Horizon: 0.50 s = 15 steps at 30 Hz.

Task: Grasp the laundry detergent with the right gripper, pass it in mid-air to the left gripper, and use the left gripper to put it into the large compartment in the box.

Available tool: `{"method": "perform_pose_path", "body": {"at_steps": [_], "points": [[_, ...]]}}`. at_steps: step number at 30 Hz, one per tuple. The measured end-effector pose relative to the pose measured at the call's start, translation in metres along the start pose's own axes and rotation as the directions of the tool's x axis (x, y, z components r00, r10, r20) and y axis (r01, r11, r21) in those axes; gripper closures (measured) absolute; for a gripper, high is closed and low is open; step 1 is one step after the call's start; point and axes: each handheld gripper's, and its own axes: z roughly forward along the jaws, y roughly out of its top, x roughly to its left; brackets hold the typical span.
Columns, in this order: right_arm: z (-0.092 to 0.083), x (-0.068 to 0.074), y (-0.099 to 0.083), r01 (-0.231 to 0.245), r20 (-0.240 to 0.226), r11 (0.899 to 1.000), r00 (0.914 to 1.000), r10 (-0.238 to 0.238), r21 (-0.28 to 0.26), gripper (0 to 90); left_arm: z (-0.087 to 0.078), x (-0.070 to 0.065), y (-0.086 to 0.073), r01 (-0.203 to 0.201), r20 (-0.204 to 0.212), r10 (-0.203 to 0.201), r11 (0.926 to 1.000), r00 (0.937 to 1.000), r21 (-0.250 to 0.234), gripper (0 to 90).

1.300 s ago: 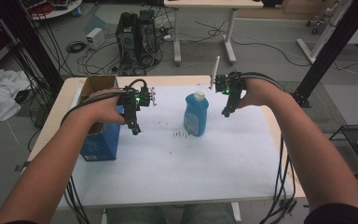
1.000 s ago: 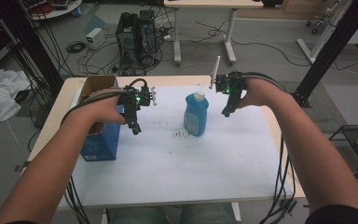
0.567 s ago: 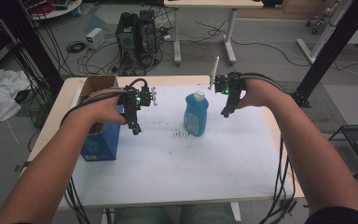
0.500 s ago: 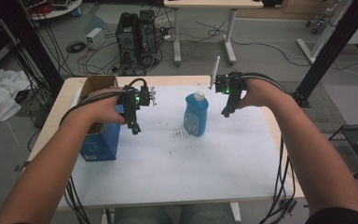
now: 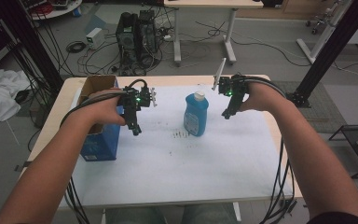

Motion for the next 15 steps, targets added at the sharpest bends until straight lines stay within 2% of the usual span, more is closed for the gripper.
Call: {"method": "perform_pose_path", "body": {"at_steps": [1, 3, 5, 6, 7, 10, 14, 15], "points": [[0.0, 0.0, 0.0, 0.0, 0.0, 1.0, 1.0, 0.0, 0.0, 12.6, 0.0, 0.0, 0.0, 0.002, -0.004, -0.002, 1.0, 1.0, 0.005, 4.9], [0.0, 0.0, -0.006, -0.028, 0.003, 0.997, 0.9996, 0.028, -0.067, 12.5, 0.001, -0.001, -0.001, 0.005, 0.004, -0.005, 1.0, 1.0, 0.0, 4.9], [-0.003, 0.0, -0.011, -0.051, -0.002, 0.99, 0.9987, 0.051, -0.133, 12.5, 0.001, -0.002, -0.002, 0.003, -0.003, -0.003, 1.0, 1.0, -0.005, 4.9], [-0.004, 0.001, -0.015, -0.066, 0.005, 0.981, 0.9977, 0.068, -0.183, 12.5, 0.001, -0.002, -0.002, 0.007, 0.003, -0.007, 1.0, 1.0, -0.002, 4.9], [-0.004, 0.001, -0.015, -0.066, 0.005, 0.981, 0.9977, 0.068, -0.183, 12.5, 0.001, -0.003, -0.002, 0.004, -0.004, -0.004, 1.0, 1.0, -0.002, 4.9], [-0.005, 0.003, -0.022, -0.104, 0.0, 0.961, 0.9942, 0.107, -0.255, 12.5, 0.001, -0.005, -0.002, 0.007, 0.003, -0.007, 1.0, 1.0, -0.006, 4.9], [-0.004, 0.007, -0.031, -0.174, -0.032, 0.922, 0.9843, 0.174, -0.346, 12.5, 0.001, -0.008, -0.001, -0.002, -0.009, 0.002, 1.0, 1.0, -0.005, 4.9], [-0.002, 0.008, -0.034, -0.189, -0.041, 0.909, 0.9814, 0.188, -0.371, 12.5, 0.001, -0.009, -0.001, -0.002, -0.005, 0.002, 1.0, 1.0, -0.004, 4.9]]}}
